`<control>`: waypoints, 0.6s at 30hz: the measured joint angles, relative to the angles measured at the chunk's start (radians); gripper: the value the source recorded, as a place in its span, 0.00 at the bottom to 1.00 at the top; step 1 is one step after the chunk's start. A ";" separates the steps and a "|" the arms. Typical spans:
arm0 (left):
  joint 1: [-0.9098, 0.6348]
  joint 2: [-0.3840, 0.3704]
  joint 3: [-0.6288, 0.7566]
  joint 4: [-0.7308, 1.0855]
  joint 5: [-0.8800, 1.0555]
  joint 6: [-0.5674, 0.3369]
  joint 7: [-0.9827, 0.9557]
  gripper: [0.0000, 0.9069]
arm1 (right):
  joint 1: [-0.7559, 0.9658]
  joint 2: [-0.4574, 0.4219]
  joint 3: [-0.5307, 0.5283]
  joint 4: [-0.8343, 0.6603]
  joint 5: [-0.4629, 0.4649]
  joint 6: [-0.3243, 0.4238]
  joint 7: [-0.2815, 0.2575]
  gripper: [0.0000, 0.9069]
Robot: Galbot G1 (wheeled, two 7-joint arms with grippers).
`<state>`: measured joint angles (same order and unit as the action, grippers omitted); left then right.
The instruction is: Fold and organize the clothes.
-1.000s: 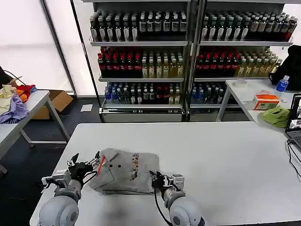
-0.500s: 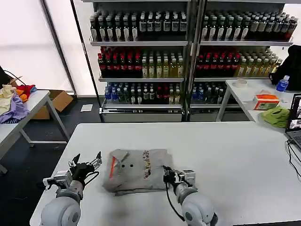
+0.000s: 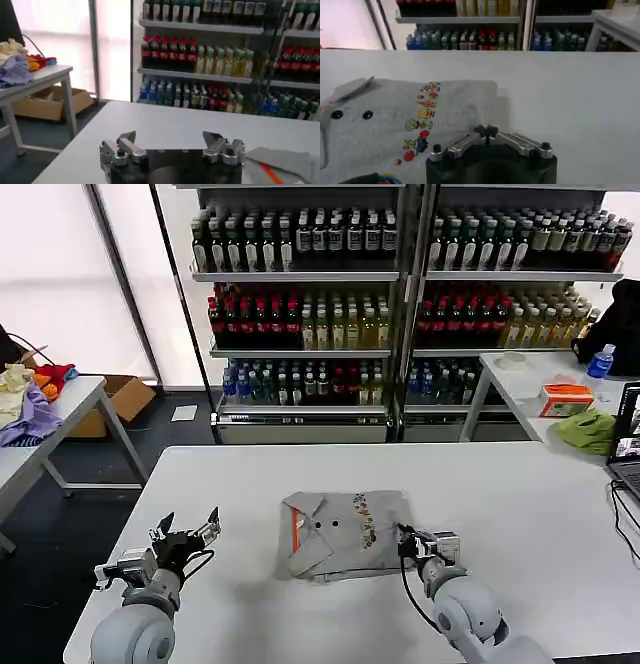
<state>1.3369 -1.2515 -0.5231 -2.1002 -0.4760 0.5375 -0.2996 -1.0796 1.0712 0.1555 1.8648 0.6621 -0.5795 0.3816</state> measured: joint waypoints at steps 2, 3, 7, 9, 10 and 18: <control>0.001 -0.001 0.000 0.000 0.001 0.000 0.000 1.00 | -0.005 -0.003 0.011 0.000 -0.012 0.000 -0.004 1.00; 0.003 -0.002 0.000 0.000 0.001 0.000 0.001 1.00 | -0.010 -0.003 0.018 0.002 -0.020 0.000 -0.004 1.00; 0.012 -0.006 0.002 0.005 0.004 -0.001 0.003 1.00 | -0.038 -0.005 0.040 0.047 -0.068 0.000 -0.006 1.00; 0.013 -0.009 0.005 0.009 0.004 -0.002 0.004 1.00 | -0.062 -0.004 0.044 0.091 -0.094 0.000 -0.006 1.00; 0.013 -0.011 0.007 0.010 0.005 -0.002 0.004 1.00 | -0.075 -0.004 0.045 0.115 -0.106 0.000 -0.006 1.00; 0.009 -0.015 0.018 0.008 0.006 0.004 0.004 1.00 | -0.171 -0.022 0.037 0.251 -0.110 -0.005 0.026 1.00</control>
<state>1.3455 -1.2670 -0.5054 -2.0927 -0.4705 0.5414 -0.2961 -1.2508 1.0492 0.1928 2.1159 0.5519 -0.5846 0.4072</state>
